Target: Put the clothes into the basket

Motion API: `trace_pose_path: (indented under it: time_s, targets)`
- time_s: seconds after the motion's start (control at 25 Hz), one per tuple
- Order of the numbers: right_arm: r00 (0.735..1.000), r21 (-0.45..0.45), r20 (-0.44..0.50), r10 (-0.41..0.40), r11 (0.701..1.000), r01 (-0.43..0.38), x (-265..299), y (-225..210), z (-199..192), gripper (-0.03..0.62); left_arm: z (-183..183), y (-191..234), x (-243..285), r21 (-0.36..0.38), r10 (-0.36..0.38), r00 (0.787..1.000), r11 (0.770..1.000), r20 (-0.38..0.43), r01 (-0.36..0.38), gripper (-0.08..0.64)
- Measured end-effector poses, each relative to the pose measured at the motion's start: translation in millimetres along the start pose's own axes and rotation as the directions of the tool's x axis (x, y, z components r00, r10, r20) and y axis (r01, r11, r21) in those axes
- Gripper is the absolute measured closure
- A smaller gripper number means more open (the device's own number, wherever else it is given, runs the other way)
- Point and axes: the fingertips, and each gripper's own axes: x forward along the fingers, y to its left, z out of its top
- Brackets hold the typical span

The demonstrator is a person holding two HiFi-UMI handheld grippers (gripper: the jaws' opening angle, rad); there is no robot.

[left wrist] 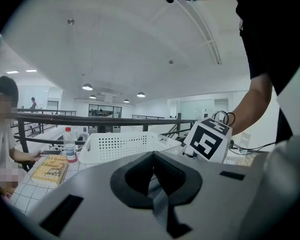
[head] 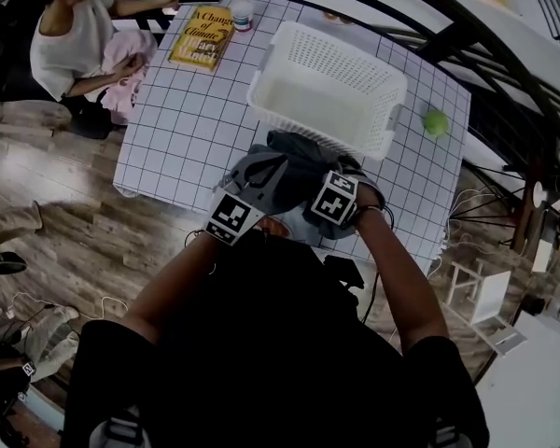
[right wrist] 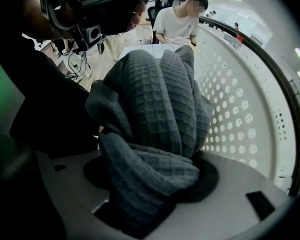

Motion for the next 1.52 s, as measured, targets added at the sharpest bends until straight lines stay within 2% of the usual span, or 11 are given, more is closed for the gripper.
trace_pose_path:
  time_s: [0.32, 0.84, 1.16, 1.52]
  targets:
    - [1.0, -0.026, -0.003, -0.024, 0.999, 0.024, -45.6, 2.5, 10.1, 0.285, 44.2, -11.1, -7.9, 0.028, -0.036, 0.998, 0.999, 0.045, 0.035, 0.557]
    - [0.997, -0.065, -0.025, -0.067, 0.996, 0.065, -107.9, -1.3, 23.1, 0.285, 100.2, -18.0, -11.8, 0.033, -0.089, 0.995, 0.996, 0.042, 0.088, 0.557]
    - [0.997, -0.052, -0.015, -0.073, 0.996, 0.072, -146.4, -6.1, 33.6, 0.285, 131.1, -18.9, -10.8, 0.034, -0.114, 0.992, 0.993, 0.056, 0.112, 0.557]
    - [0.988, -0.049, 0.001, -0.154, 0.987, 0.153, -195.0, -29.1, 49.8, 0.284, 165.9, -12.1, -12.1, 0.057, -0.119, 0.987, 0.992, 0.111, 0.113, 0.557]
